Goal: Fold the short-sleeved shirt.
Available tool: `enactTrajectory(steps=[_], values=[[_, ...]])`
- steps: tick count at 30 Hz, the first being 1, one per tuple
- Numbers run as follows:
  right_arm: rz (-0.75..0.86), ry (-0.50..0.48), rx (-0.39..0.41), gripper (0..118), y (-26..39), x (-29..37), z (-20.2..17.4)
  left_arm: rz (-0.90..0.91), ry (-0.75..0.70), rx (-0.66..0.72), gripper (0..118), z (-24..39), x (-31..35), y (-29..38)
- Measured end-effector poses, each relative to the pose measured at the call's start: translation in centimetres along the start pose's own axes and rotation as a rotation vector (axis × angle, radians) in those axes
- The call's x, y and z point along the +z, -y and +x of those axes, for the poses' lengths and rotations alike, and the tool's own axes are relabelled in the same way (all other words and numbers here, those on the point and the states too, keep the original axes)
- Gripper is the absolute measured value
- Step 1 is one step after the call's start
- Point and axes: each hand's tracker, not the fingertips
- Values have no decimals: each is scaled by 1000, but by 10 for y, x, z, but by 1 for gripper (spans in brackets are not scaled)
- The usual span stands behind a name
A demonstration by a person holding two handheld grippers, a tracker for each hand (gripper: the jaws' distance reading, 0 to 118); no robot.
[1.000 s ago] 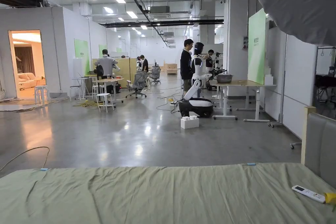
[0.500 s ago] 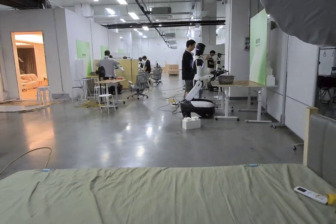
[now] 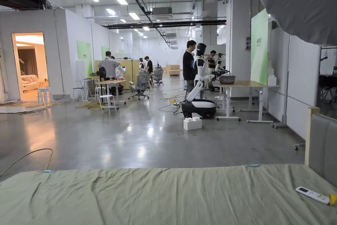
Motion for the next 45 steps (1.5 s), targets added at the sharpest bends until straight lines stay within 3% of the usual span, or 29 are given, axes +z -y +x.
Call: enactTrajectory(steps=[10, 16, 21, 25, 27, 29, 36, 41, 43, 45], values=[[2, -1, -19, 118, 1, 2, 1, 4, 5, -5, 118, 1, 1, -1], [29, -44, -87, 118, 0, 3, 6, -1, 7, -4, 118, 1, 1, -1], [16, -61, -333, 118, -7, 3, 15, -6, 11, 2, 118, 1, 1, -1], [-86, 28, -482, 118, -23, 3, 15, -9, 9, 16, 118, 0, 0, -3], [-174, -10, -475, 118, -28, 0, 14, -11, 8, 24, 118, 0, -1, -4], [-160, -26, -413, 118, -29, 2, 8, -23, 12, 23, 118, 1, -1, -4], [-174, 72, -211, 118, -40, 5, -27, -14, 28, 14, 118, 4, 2, -9], [-220, 0, -263, 118, -43, 2, -26, -11, 30, 13, 118, 4, 3, -10], [-203, 24, -294, 118, -41, 0, -23, -10, 29, 13, 118, 4, 4, -10], [-191, 107, -292, 118, -39, -2, -22, -12, 32, 16, 118, 4, 4, -10]])
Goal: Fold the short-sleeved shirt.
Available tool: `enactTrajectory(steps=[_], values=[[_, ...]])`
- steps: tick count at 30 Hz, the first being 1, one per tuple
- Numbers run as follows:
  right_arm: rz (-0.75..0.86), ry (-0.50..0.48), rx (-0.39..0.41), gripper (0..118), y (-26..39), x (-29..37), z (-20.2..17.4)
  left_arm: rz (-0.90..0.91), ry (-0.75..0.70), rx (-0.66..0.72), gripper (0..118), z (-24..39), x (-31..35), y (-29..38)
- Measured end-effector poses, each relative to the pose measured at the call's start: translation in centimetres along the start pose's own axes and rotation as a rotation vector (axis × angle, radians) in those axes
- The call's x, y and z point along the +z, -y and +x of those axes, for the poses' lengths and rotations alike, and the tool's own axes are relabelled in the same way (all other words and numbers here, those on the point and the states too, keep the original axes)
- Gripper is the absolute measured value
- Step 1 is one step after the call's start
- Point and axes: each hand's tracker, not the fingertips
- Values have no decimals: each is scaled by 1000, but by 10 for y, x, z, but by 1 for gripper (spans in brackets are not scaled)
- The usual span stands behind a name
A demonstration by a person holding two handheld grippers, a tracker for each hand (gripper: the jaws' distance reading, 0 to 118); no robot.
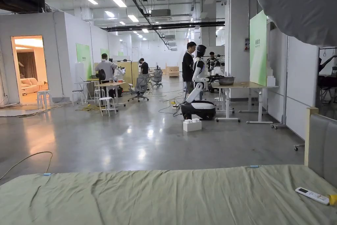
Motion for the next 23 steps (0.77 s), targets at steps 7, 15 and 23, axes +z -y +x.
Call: enactTrajectory(steps=[7, 15, 23], values=[[-73, 53, -14, 118, 5, -5, 1, -13, 11, 11, 118, 1, -2, 1], [156, -226, 42, 118, 12, -6, 17, 2, 17, 9, 118, -1, 1, -2], [208, -217, 57, 118, 8, 5, 20, 11, 12, 36, 118, -2, -2, -3]])
